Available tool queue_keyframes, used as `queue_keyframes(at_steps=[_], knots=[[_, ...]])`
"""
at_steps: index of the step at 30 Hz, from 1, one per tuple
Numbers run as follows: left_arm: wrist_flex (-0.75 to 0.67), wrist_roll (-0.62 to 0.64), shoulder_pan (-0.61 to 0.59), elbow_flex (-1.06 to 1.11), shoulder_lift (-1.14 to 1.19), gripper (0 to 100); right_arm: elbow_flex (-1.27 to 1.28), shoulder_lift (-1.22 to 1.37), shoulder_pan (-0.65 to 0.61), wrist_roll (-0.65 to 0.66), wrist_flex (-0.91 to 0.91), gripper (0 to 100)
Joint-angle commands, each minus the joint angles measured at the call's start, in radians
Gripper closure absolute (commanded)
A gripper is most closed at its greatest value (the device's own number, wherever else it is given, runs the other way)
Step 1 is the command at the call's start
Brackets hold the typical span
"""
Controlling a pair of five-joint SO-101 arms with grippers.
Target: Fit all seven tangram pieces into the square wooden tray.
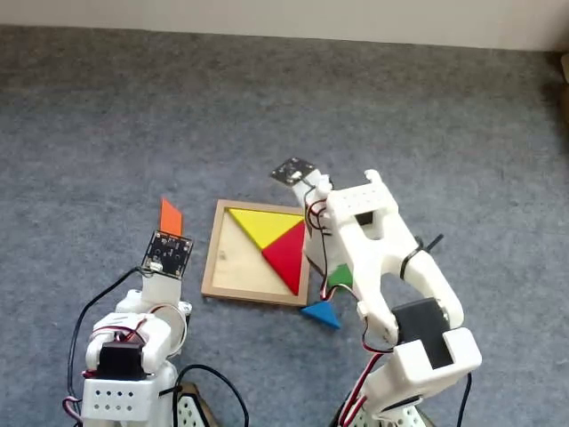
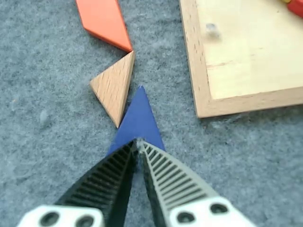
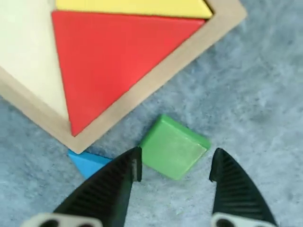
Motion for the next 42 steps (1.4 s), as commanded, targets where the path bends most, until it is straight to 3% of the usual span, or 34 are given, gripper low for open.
queue_keyframes(at_steps=[1, 8, 16, 22, 34, 42], knots=[[0.005, -0.005, 0.012, 0.019, -0.042, 99, -0.038, -0.051, -0.013, -0.069, 0.007, 77.4], [0.005, -0.005, 0.012, 0.019, -0.042, 99, 0.114, -0.051, -0.025, -0.201, -0.143, 77.4], [0.005, -0.005, 0.012, 0.019, -0.042, 99, 0.237, -0.051, -0.027, -0.218, -0.239, 78.0], [0.005, -0.005, 0.012, 0.019, -0.042, 99, 0.265, -0.062, -0.021, -0.212, -0.22, 95.6], [0.005, -0.005, 0.012, 0.019, -0.042, 99, -0.189, -0.062, -0.053, -0.212, 0.067, 96.1], [0.005, -0.005, 0.012, 0.019, -0.042, 99, -0.254, -0.053, -0.288, -0.216, 0.03, 96.1]])
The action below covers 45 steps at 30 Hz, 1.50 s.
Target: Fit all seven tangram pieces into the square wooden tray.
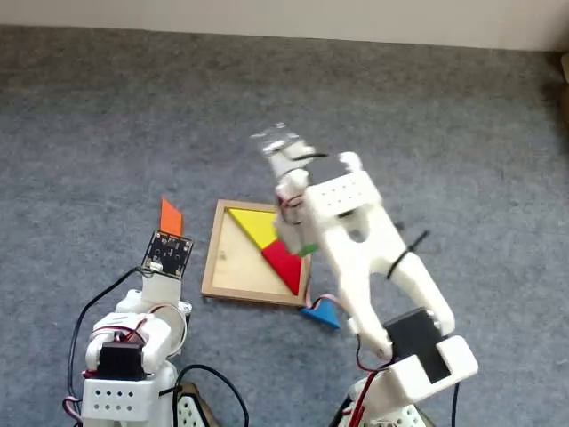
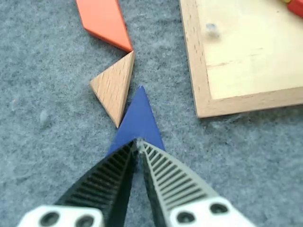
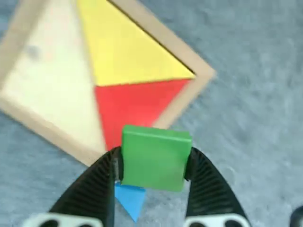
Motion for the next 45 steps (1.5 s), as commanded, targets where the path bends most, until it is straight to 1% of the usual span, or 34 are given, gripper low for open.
queue_keyframes(at_steps=[1, 5, 8, 10, 13, 15, 20, 24, 28, 32, 35, 38, 41, 45], knots=[[0.005, -0.005, 0.012, 0.019, -0.042, 99, -0.038, -0.007, -0.131, -0.009, -0.056, 96.1], [0.005, -0.005, 0.012, 0.019, -0.042, 99, 0.022, -0.005, -0.225, -0.012, -0.17, 96.1], [0.005, -0.005, 0.012, 0.019, -0.042, 99, 0.064, -0.005, -0.254, -0.084, -0.245, 95.2], [0.005, -0.005, 0.012, 0.019, -0.042, 99, 0.081, -0.005, -0.259, -0.11, -0.272, 90.3], [0.005, -0.005, 0.012, 0.019, -0.042, 99, 0.099, -0.005, -0.26, -0.115, -0.283, 80.1], [0.005, -0.005, 0.012, 0.019, -0.042, 99, 0.099, -0.005, -0.26, -0.115, -0.28, 76.6], [0.005, -0.005, 0.012, 0.019, -0.042, 99, 0.099, -0.01, -0.26, -0.115, -0.268, 76.6], [0.005, -0.005, 0.012, 0.019, -0.042, 99, 0.091, -0.016, -0.259, -0.11, -0.174, 76.6], [0.005, -0.005, 0.012, 0.019, -0.042, 99, 0.065, -0.018, -0.232, -0.109, -0.03, 76.7], [0.005, -0.005, 0.012, 0.019, -0.042, 99, 0.062, -0.016, -0.205, -0.104, 0.065, 76.7], [0.005, -0.005, 0.012, 0.019, -0.042, 99, 0.102, -0.019, -0.177, -0.031, 0.113, 76.7], [0.005, -0.005, 0.012, 0.019, -0.042, 99, 0.176, -0.074, -0.157, 0.012, 0.099, 76.5], [0.005, -0.005, 0.012, 0.019, -0.042, 99, 0.295, -0.182, -0.14, 0.049, 0.061, 76.4], [0.005, -0.005, 0.012, 0.019, -0.042, 99, 0.486, -0.32, -0.139, 0.092, -0.031, 76.3]])
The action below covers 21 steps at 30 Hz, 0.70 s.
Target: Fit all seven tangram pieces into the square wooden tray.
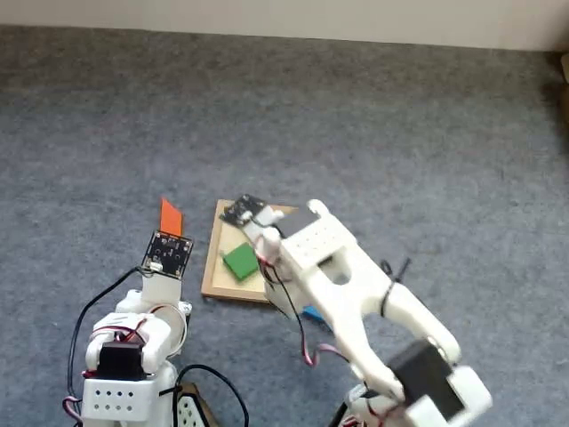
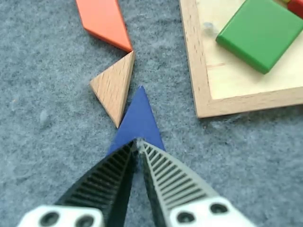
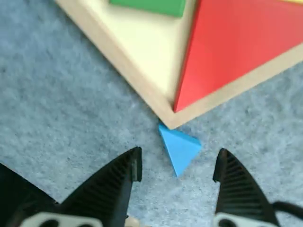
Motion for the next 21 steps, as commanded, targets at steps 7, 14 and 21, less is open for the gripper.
queue_keyframes(at_steps=[7, 14, 21], knots=[[0.005, -0.005, 0.012, 0.019, -0.042, 99, 0.28, -0.177, 0.09, 0.101, -0.245, 76.5], [0.005, -0.005, 0.012, 0.019, -0.042, 99, 0.401, -0.177, 0.114, 0.146, -0.39, 76.6], [0.005, -0.005, 0.012, 0.019, -0.042, 99, 0.461, -0.177, 0.11, 0.146, -0.472, 76.8]])
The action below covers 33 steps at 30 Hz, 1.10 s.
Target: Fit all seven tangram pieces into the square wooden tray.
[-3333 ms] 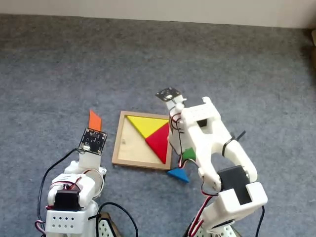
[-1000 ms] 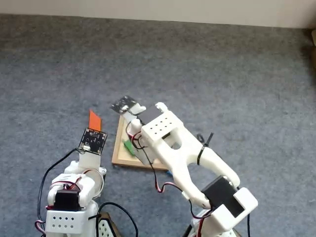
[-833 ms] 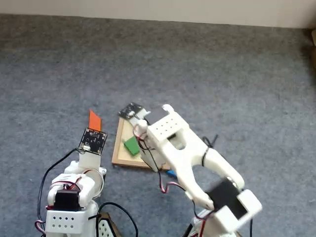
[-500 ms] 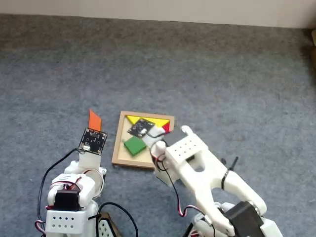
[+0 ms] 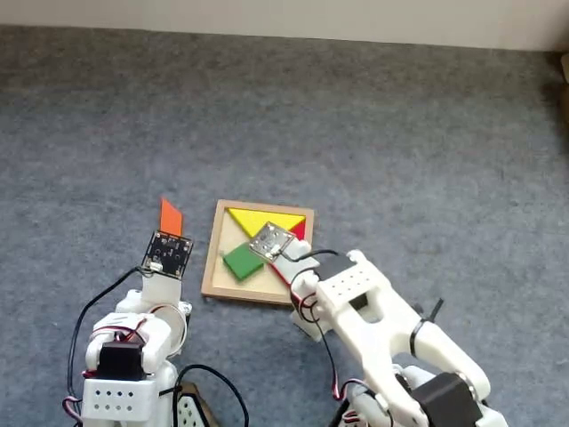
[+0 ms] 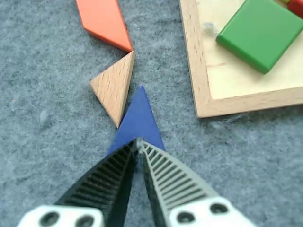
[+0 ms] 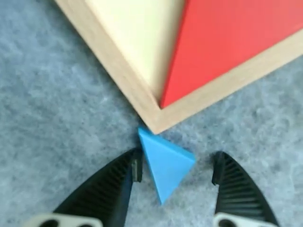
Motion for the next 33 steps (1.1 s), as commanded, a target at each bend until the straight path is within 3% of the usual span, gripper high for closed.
queue_keyframes(at_steps=[1, 15, 22, 27, 33], knots=[[0.005, -0.005, 0.012, 0.019, -0.042, 99, 0.005, -0.01, 0.01, 0.014, -0.042, 76.8], [0.005, -0.005, 0.012, 0.019, -0.042, 99, -0.002, -0.021, 0.015, 0.015, 0.002, 92.1], [0.005, -0.005, 0.012, 0.019, -0.042, 99, -0.053, -0.036, 0.018, 0.064, 0.12, 92.5], [0.005, -0.005, 0.012, 0.019, -0.042, 99, -0.096, -0.142, 0.09, 0.077, 0.203, 92.5], [0.005, -0.005, 0.012, 0.019, -0.042, 99, -0.093, -0.229, 0.091, 0.075, 0.205, 92.3]])
